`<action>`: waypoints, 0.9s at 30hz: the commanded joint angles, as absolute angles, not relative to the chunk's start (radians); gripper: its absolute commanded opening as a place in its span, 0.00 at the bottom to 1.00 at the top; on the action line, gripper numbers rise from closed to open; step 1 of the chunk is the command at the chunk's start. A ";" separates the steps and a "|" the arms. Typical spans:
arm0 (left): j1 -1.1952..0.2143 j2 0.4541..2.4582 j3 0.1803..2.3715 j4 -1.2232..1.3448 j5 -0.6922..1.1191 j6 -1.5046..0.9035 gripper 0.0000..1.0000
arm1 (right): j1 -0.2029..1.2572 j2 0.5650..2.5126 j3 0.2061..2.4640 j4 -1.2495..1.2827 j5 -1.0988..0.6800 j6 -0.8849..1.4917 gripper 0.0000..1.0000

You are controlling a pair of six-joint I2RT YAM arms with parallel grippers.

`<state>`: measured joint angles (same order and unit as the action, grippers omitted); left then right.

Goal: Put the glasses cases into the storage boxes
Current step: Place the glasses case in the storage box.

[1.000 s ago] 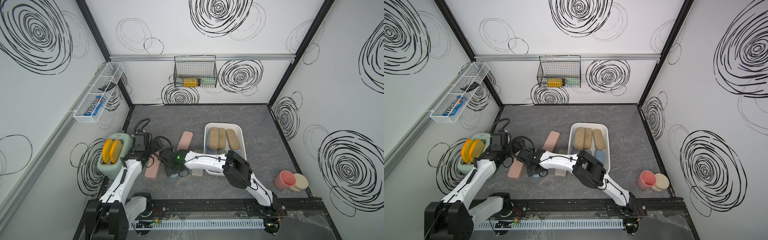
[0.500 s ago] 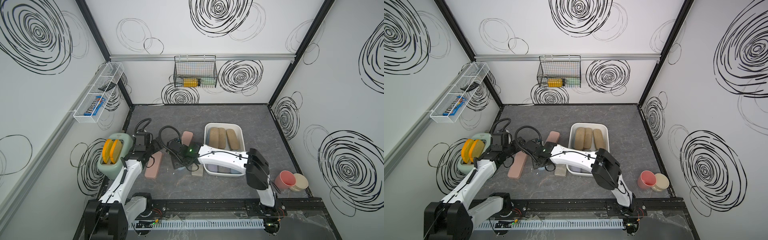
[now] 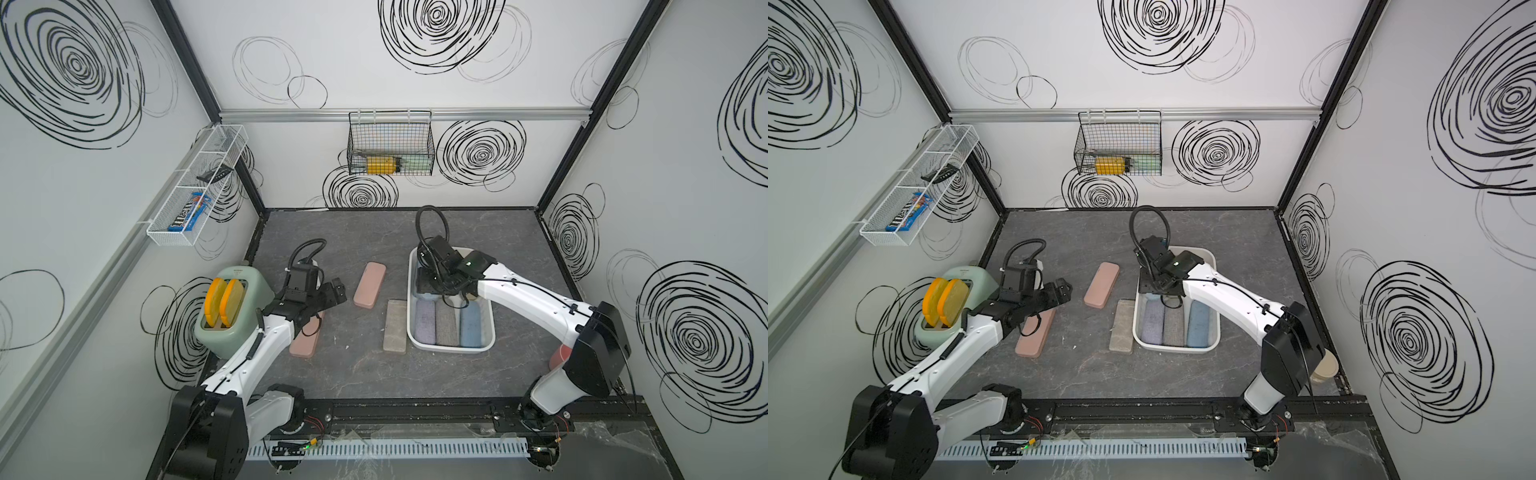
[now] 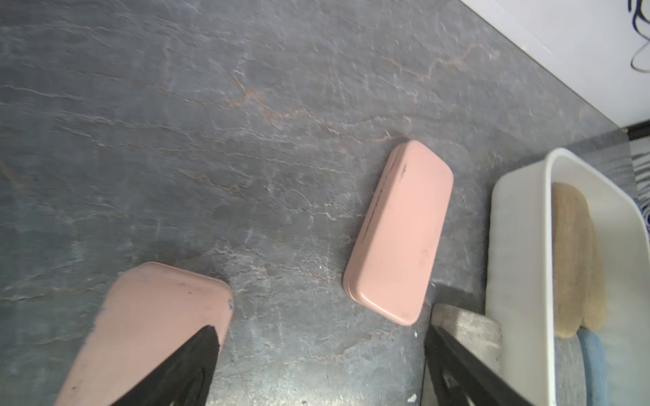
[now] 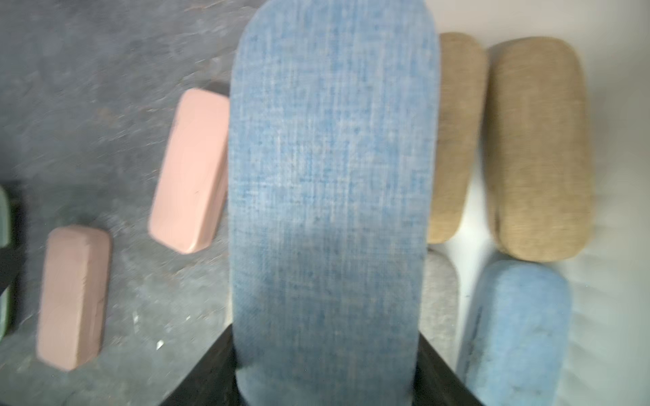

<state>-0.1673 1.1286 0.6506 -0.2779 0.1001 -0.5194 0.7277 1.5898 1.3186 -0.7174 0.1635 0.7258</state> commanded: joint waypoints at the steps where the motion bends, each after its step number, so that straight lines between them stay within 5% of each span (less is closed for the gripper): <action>1: -0.196 1.133 0.661 -0.238 0.123 -0.491 0.96 | 0.629 1.577 1.281 -0.694 0.155 0.634 0.51; 9: -0.198 1.139 0.663 -0.238 0.124 -0.488 0.96 | 0.471 1.683 1.274 -0.690 0.091 0.541 0.52; 27: -0.197 1.124 0.666 -0.254 0.100 -0.486 0.96 | 0.510 1.841 1.330 -0.636 0.033 0.471 0.53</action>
